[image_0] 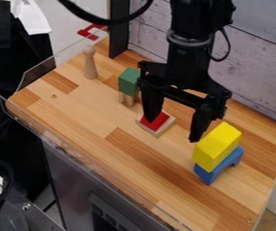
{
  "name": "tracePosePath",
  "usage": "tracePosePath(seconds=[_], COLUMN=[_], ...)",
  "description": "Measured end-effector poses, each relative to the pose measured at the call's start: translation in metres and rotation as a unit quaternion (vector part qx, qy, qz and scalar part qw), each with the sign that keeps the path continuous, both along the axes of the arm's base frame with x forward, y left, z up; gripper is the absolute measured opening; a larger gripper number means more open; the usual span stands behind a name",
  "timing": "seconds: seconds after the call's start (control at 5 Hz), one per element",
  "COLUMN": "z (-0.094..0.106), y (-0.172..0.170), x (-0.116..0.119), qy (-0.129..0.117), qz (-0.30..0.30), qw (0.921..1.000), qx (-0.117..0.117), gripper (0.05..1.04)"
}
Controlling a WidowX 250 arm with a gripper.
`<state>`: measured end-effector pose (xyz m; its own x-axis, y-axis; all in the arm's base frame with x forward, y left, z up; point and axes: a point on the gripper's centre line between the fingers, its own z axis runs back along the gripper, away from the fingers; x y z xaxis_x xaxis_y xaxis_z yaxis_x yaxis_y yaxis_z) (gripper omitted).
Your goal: Put the yellow rectangle on top of the green cube
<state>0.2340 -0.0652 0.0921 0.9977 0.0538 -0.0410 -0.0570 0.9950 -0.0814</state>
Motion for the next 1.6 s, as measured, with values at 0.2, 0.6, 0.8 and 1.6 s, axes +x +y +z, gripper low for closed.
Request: tracePosePath(seconds=[0.2,0.6,0.8,1.6], z=[-0.007,-0.004,-0.011,-0.038], y=[0.001,-0.017,-0.03,-0.041], x=[-0.003,0.006,0.011,0.028], qy=[0.015,0.02,0.027,0.056], qz=[0.0,-0.042,-0.062,-0.076], qw=[0.9999,0.9989,0.9977,0.9956], qx=[0.003,0.008,-0.001,0.006], gripper=[0.999,0.999,0.999,0.693])
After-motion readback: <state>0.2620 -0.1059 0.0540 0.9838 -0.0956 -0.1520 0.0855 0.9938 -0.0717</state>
